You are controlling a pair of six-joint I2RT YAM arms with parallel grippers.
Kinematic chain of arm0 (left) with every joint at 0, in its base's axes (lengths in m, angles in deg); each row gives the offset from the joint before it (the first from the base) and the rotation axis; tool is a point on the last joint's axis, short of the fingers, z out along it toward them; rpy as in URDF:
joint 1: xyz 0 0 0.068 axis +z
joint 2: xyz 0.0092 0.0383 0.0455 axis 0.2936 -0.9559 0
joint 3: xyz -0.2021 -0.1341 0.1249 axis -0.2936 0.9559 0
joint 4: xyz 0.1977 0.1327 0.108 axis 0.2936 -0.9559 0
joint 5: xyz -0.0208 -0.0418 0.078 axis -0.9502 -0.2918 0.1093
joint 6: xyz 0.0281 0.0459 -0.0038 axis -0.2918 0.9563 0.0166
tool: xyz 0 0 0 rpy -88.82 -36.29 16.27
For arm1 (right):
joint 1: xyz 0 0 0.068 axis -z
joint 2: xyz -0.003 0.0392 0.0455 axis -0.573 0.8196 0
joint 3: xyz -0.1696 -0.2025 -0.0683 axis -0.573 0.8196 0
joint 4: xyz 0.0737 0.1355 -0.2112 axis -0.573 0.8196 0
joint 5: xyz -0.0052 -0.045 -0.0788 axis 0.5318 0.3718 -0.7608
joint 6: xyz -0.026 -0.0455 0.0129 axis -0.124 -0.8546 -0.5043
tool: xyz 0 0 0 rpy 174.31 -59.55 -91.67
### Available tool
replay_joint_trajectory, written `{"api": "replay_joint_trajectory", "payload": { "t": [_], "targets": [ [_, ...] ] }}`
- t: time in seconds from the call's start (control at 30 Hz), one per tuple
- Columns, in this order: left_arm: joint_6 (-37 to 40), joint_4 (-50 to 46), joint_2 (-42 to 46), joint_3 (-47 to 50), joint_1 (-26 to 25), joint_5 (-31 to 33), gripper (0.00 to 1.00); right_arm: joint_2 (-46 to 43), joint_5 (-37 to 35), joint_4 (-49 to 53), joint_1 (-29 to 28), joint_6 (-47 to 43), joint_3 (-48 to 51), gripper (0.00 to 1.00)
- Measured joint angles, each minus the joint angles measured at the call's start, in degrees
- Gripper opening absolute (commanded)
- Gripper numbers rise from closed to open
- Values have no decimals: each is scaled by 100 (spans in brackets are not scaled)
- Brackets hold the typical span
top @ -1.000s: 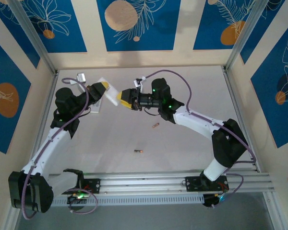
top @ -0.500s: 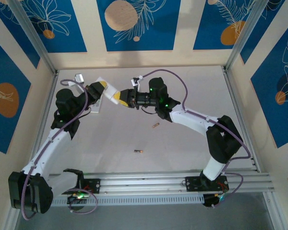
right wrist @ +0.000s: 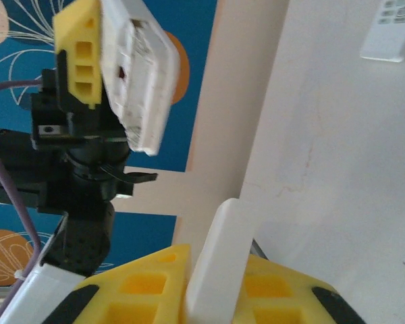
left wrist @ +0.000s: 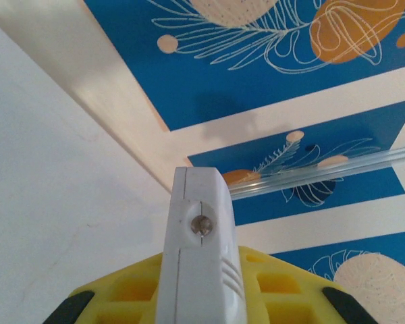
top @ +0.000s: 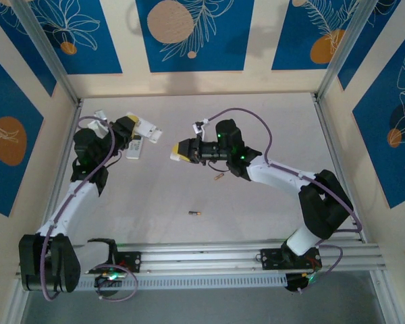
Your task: Load the batteries into the remote control
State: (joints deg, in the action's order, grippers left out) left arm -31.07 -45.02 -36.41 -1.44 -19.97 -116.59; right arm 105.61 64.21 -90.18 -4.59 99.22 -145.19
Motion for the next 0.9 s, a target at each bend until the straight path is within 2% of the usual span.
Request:
{"api": "replay_joint_trajectory", "payload": {
  "t": [0.2,0.37,0.53,0.8,0.9],
  "targets": [
    [103,7,4,98,0,20,0,-9,-22,304,57,-358,98,8],
    [555,-518,166,188,-68,20,0,173,-577,1746,223,-1537,22,5],
    [1091,-1141,361,214,-372,17,0,614,-780,2496,337,-2184,350,7],
    [1281,-1329,212,284,-560,17,0,975,-866,2669,350,-2096,984,9],
    [1279,-1331,114,284,-566,17,0,811,-850,2413,444,-1764,1281,19]
  ]
}}
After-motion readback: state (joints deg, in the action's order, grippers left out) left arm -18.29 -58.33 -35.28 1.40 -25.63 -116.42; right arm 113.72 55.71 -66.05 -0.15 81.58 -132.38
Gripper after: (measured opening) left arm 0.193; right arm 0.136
